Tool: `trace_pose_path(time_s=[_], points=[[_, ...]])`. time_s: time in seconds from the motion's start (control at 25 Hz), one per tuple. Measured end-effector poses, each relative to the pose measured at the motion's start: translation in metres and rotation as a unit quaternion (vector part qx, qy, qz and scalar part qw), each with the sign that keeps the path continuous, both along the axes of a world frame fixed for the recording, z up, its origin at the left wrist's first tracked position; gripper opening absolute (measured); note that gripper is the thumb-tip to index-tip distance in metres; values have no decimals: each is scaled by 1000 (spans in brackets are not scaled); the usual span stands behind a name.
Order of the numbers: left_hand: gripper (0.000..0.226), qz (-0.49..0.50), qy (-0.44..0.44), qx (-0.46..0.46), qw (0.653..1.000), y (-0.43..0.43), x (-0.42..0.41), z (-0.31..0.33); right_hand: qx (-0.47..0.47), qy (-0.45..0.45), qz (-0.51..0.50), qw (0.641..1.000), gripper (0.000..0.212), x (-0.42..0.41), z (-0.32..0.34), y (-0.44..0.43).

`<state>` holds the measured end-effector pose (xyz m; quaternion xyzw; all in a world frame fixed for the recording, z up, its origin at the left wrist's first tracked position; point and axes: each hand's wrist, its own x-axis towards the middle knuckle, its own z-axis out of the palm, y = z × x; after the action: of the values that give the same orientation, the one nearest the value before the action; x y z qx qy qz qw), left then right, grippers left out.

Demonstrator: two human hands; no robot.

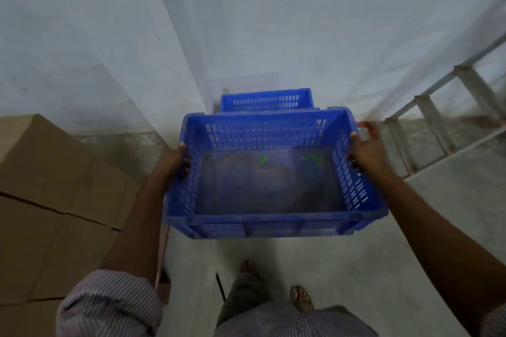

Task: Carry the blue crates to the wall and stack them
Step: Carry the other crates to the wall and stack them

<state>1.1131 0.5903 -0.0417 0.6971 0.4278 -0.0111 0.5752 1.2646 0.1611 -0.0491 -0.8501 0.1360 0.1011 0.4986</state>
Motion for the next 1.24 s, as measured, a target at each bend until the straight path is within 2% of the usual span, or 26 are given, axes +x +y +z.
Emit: trace_pose_path(time_s=[0.2,0.4,0.6,0.8,1.04,1.16,1.24], points=[[47,-28,-8,27,999,86,129,-41,-15,17,10,1000,50,115,-42,73],[53,-37,-29,84,995,139,246,-70,-68,-9,24,997,52,223,-57,121],[50,-27,-35,90,995,173,370,-98,-144,-32,48,988,90,359,-104,143],[48,-7,-39,112,993,182,449,-148,-194,-40,41,979,62,435,-123,180],[56,-1,-35,152,988,190,487,-179,-232,-43,45,971,60,469,-153,183],[53,-1,-33,113,993,192,483,-183,-249,-33,69,966,58,465,-150,182],[53,-22,-29,184,982,190,479,-180,-304,-50,92,947,56,454,-147,184]])
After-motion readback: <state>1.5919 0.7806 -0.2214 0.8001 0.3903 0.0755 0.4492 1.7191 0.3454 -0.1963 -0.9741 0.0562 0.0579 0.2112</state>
